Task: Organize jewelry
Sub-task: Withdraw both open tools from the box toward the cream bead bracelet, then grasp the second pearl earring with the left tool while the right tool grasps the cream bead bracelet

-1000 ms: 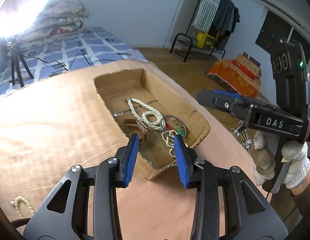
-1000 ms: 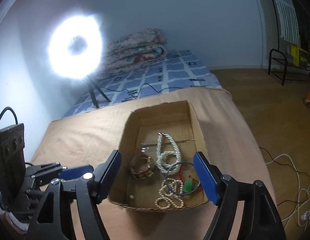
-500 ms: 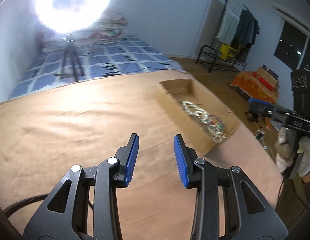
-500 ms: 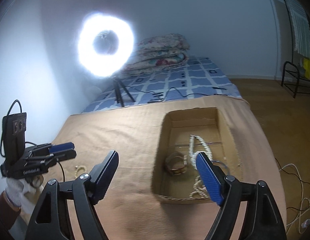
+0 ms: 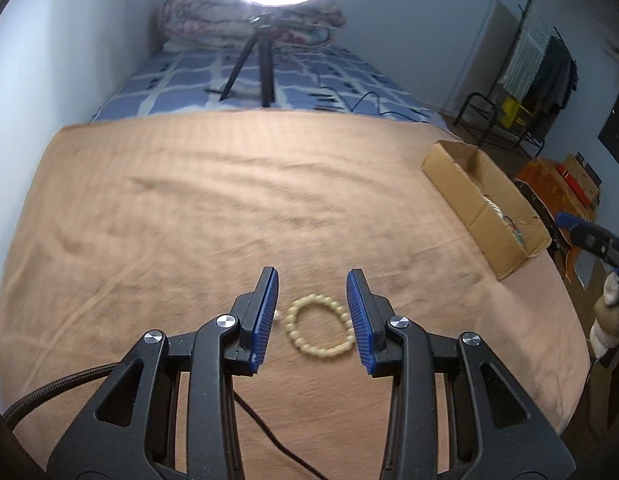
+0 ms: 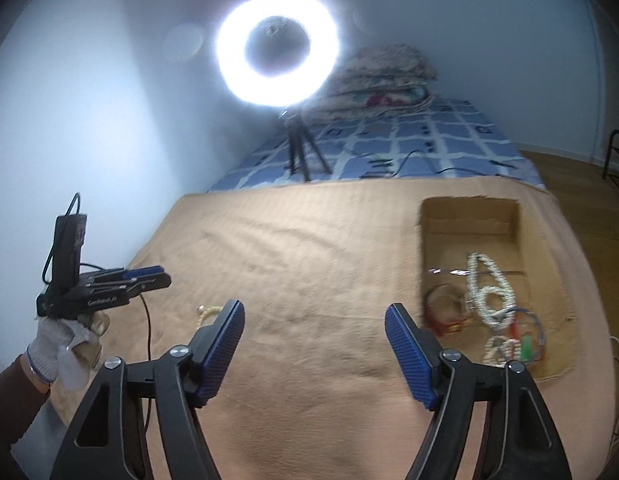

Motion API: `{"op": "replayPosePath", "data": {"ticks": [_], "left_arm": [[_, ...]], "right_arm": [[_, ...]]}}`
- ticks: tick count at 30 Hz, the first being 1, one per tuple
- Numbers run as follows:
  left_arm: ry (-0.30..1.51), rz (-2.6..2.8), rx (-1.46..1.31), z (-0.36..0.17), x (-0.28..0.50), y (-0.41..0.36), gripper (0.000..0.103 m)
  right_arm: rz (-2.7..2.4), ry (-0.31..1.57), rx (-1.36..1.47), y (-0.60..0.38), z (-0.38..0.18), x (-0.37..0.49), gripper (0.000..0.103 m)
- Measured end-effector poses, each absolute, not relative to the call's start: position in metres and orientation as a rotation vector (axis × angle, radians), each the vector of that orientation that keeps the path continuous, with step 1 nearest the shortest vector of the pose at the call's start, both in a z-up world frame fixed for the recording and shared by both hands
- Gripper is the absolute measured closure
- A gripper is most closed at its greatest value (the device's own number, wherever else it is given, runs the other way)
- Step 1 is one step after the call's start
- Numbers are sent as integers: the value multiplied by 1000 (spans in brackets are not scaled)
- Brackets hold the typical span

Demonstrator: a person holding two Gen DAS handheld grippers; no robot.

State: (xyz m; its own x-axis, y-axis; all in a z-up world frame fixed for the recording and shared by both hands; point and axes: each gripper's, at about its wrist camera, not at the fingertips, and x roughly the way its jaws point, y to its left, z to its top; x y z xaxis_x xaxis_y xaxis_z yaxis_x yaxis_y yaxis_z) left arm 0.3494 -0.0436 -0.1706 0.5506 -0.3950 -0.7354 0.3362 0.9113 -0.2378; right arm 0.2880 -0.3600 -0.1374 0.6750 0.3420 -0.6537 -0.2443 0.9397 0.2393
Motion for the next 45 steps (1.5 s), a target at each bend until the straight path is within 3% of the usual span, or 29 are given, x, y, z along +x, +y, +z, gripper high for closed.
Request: {"op": "replayPosePath", "data": {"ticks": [3, 10, 34, 37, 45], "left_arm": [[919, -430, -107, -184, 357, -33, 75], [975, -424, -119, -215, 365, -32, 80], [999, -425, -108, -253, 378, -32, 81], [996, -415, -78, -254, 376, -36, 87], [982, -422, 5, -257, 372, -48, 88]], "right_arm": [[364, 792, 120, -339, -149, 294, 38], [442, 879, 123, -294, -180, 312, 64], [514, 1028, 112, -215, -248, 359, 80], [508, 1034, 98, -209, -253, 362, 81], [498, 1041, 72, -201, -258, 367, 82]]}}
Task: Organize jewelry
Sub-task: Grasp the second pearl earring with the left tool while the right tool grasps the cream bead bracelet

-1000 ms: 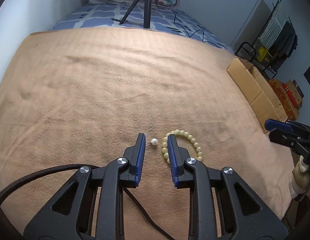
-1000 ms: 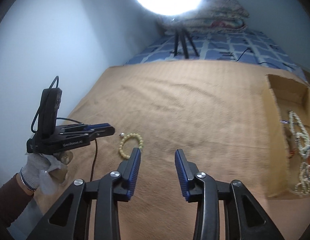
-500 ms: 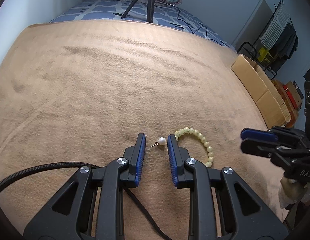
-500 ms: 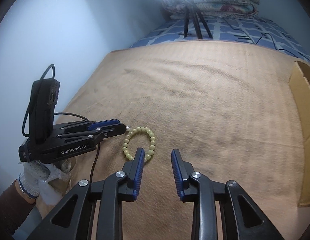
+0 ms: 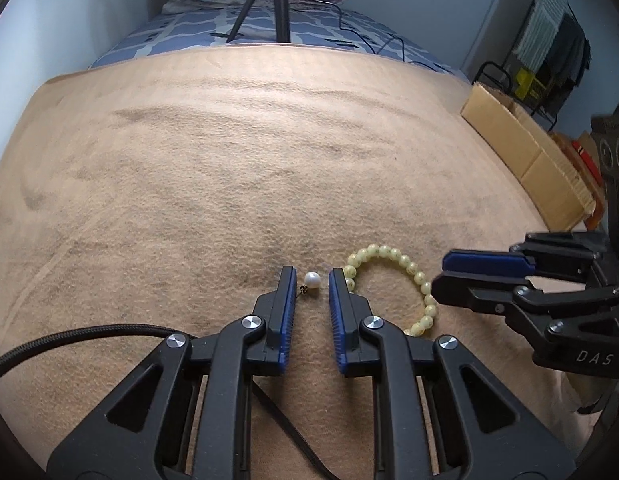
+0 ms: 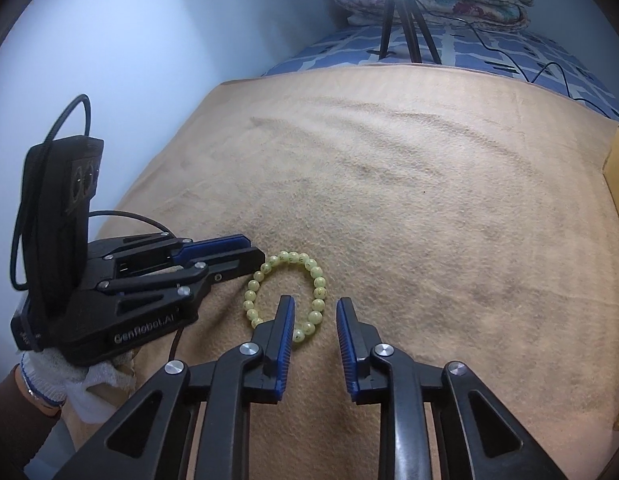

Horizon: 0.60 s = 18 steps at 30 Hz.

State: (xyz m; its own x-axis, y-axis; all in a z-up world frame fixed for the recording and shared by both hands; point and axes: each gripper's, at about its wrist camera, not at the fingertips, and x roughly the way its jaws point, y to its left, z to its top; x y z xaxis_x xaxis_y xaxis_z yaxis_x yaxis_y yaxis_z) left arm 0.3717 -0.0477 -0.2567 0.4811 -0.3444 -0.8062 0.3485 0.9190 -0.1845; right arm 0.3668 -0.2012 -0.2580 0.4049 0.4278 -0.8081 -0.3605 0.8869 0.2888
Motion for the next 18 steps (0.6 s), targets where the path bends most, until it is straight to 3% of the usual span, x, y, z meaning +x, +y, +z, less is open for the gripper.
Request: {"op": "replayPosePath", "data": {"ticks": [12, 18], "left_arm": [[955, -401, 51, -261, 368, -51, 96], [948, -386, 33, -260, 369, -47, 97]], "right_arm": [[473, 1047, -68, -183, -269, 362, 84], [455, 1047, -149, -173, -270, 362, 97]]}}
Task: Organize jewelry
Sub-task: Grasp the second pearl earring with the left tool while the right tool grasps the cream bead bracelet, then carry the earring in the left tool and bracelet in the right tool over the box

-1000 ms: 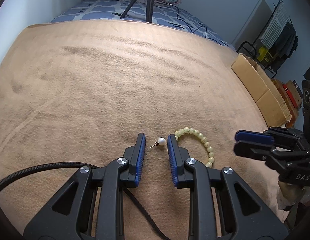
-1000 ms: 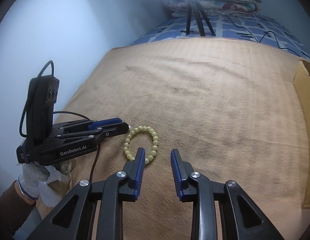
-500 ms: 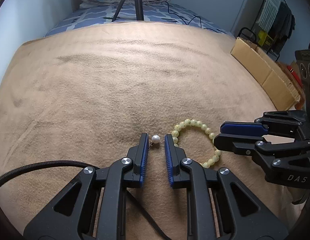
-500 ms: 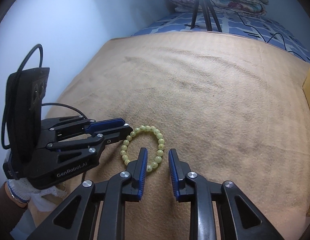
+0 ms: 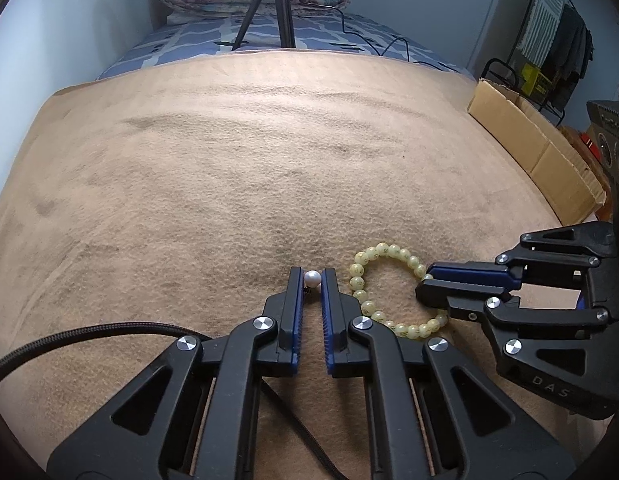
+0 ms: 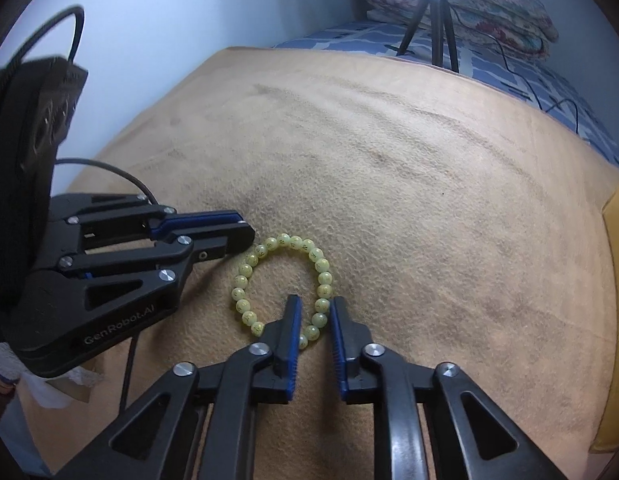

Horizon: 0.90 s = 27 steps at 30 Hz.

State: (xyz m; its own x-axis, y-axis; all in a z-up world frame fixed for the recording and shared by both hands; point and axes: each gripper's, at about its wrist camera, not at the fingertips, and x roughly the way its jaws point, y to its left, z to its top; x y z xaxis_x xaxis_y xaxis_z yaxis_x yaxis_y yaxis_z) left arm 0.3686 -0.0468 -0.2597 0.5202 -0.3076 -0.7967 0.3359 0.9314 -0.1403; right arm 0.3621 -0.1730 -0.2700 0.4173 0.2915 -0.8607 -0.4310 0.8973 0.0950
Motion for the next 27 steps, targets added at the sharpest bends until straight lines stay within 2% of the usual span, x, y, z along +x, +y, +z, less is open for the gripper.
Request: {"op": "replayPosePath", "data": {"ticks": [12, 27], "left_arm": [[929, -355, 15, -251, 359, -35, 97], [865, -375, 4, -217, 338, -38, 97]], "right_arm": [[451, 1009, -145, -175, -262, 352, 98], [435, 922, -134, -201, -221, 328, 98]]}}
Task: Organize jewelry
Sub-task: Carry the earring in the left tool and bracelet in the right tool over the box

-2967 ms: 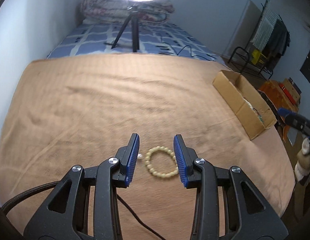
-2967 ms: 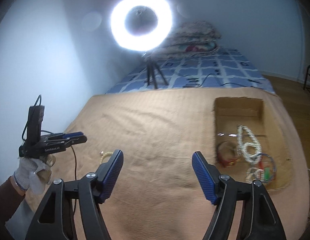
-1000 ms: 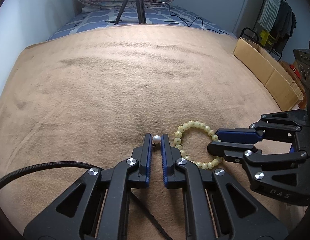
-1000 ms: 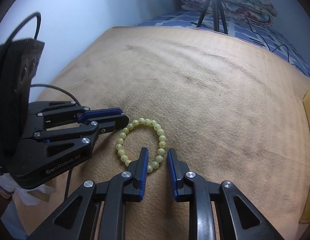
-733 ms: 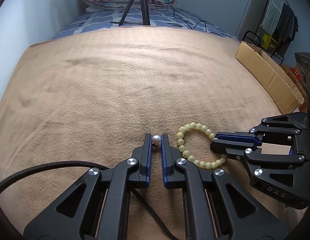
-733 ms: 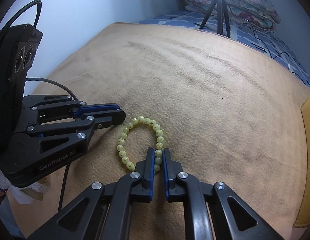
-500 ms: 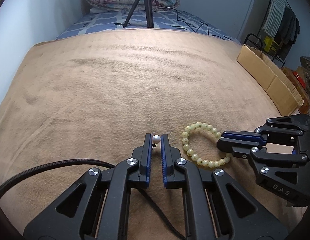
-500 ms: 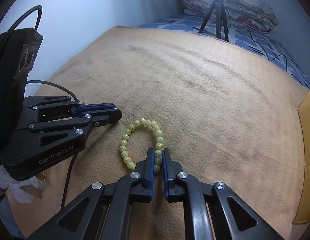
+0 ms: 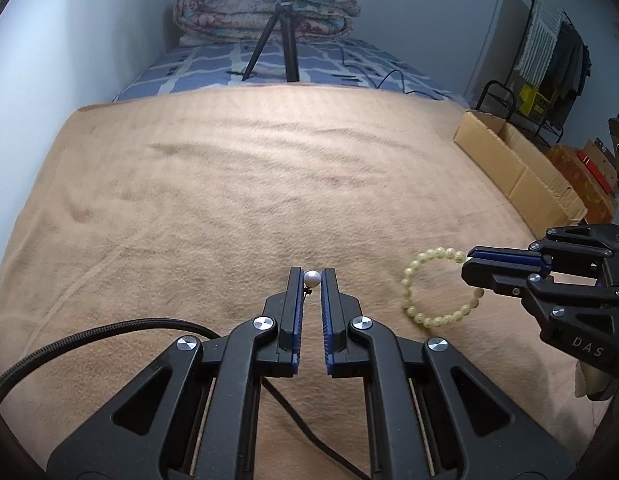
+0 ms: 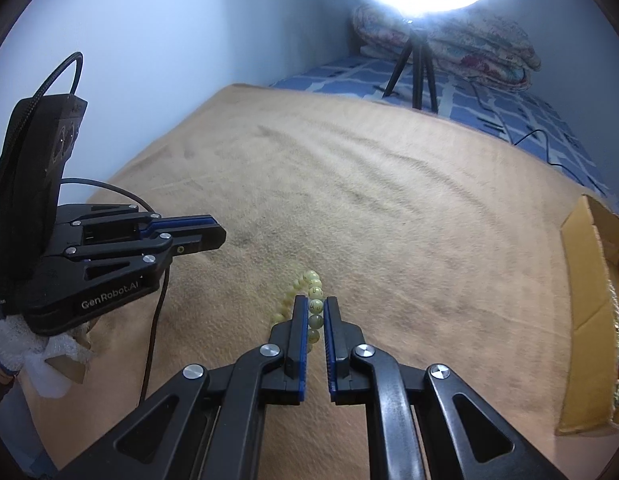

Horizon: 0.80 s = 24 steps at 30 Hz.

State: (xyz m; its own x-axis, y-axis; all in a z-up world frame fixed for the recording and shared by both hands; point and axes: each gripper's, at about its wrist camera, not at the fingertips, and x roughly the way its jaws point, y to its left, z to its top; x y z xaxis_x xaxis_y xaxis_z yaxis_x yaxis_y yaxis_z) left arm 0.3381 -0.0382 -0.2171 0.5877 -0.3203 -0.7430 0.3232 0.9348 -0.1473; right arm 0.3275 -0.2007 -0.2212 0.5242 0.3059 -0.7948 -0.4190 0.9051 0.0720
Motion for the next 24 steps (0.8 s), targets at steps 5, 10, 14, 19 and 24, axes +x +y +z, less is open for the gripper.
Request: {"op": "replayPosePath", "data": {"ticks": [5, 10, 14, 19, 24], "left_arm": [[846, -395, 6, -204, 331, -51, 97], [826, -423, 12, -191, 325, -66, 97], [814, -446, 13, -182, 322, -81, 97], [797, -480, 19, -171, 319, -104, 97], [781, -519, 24, -160, 317, -131, 97]], "right_arm": [[418, 904, -116, -223, -208, 314, 98], [397, 882, -100, -248, -195, 300, 98], [376, 866, -87, -268, -187, 290, 98], [350, 846, -72, -297, -176, 278, 98], [317, 814, -57, -330, -159, 261, 98]]}}
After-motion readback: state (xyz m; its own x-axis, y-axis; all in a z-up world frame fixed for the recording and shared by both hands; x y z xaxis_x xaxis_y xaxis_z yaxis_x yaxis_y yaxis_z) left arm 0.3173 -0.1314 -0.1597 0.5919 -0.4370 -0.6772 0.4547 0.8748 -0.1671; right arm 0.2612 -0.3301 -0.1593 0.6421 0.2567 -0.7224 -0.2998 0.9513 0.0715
